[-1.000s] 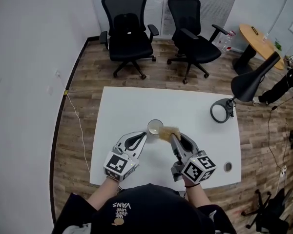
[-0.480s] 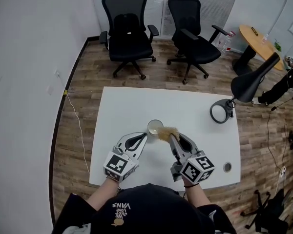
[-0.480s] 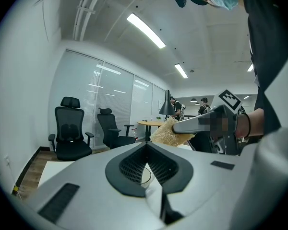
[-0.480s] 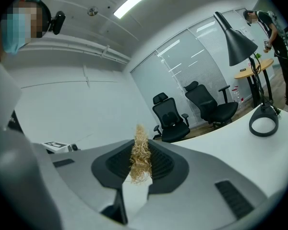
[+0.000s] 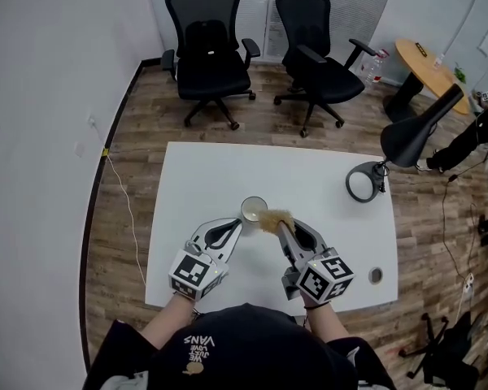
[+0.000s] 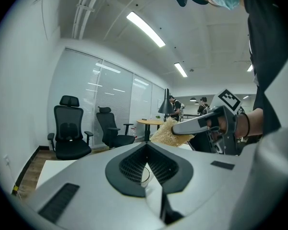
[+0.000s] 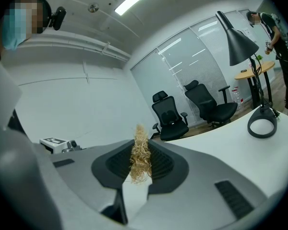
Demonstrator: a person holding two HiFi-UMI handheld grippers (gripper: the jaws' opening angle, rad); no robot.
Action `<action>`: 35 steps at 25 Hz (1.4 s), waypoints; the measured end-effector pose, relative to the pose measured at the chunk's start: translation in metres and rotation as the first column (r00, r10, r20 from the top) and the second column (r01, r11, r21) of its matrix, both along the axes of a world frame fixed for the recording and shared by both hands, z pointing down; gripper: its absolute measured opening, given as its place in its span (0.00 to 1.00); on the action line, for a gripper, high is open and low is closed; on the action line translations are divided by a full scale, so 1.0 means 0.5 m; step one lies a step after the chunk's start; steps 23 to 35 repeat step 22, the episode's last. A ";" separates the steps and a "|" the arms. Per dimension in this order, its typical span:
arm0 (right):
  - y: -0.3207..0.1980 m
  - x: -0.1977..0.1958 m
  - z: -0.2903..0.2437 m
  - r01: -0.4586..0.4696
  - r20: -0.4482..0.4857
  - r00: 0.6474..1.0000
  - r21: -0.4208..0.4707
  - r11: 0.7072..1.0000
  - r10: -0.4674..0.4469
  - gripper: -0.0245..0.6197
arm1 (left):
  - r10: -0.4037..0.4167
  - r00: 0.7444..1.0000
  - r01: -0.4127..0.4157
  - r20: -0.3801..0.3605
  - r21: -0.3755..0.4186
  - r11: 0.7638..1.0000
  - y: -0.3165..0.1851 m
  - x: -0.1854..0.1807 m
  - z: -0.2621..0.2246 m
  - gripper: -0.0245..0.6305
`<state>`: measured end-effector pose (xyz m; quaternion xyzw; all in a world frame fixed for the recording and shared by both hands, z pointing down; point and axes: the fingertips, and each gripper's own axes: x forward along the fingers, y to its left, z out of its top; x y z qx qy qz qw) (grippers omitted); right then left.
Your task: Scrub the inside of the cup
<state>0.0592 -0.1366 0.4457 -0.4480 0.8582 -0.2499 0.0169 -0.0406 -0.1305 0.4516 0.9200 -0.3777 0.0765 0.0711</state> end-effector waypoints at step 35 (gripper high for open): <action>0.006 -0.002 0.016 0.012 -0.055 0.998 0.008 1.000 -0.011 0.16 | -0.005 1.000 0.005 0.005 -0.003 1.000 0.002 0.006 0.008 0.05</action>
